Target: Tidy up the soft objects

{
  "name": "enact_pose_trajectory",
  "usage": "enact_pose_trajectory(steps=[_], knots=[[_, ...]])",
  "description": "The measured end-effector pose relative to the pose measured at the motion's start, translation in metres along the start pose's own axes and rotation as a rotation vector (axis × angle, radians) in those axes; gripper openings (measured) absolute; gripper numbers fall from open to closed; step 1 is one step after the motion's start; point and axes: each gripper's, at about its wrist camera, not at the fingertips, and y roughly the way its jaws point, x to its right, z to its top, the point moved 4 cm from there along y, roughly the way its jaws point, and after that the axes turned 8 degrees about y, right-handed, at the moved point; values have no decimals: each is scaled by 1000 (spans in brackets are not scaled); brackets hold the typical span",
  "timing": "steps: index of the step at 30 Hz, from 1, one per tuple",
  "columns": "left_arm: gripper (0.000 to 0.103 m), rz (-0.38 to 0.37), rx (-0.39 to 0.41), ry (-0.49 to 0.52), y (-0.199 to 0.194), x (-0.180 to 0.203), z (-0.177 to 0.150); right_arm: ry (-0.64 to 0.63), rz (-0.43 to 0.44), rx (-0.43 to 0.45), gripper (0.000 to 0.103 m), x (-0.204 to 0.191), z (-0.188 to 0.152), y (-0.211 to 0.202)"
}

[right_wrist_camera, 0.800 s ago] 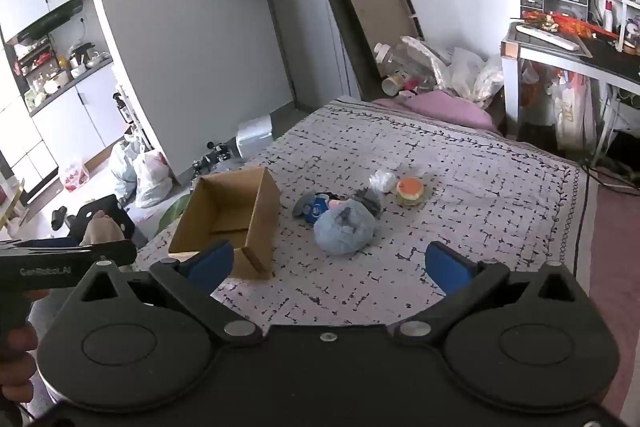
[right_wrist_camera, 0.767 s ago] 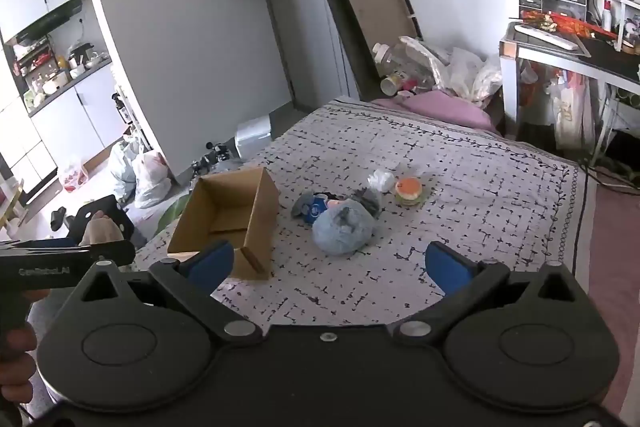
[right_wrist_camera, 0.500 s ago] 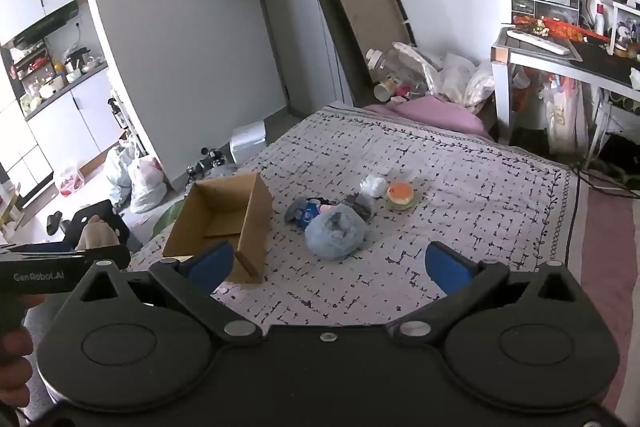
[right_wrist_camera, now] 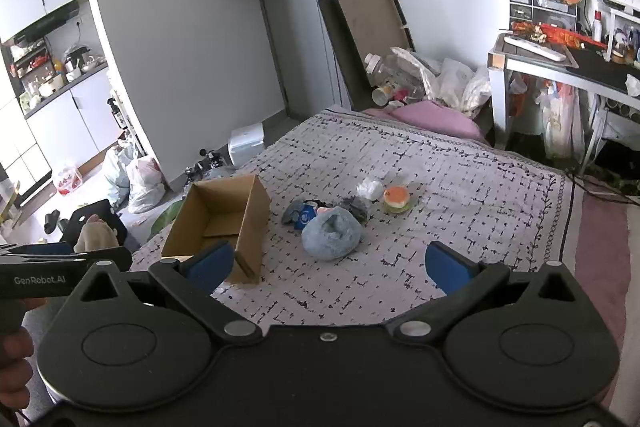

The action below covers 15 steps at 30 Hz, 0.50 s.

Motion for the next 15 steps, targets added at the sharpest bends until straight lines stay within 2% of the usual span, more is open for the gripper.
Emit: enact_pose_trajectory(steps=[15], knots=[[102,-9,10,1,-3,3,-3,-11,0,5,103,-3,-1,-2]])
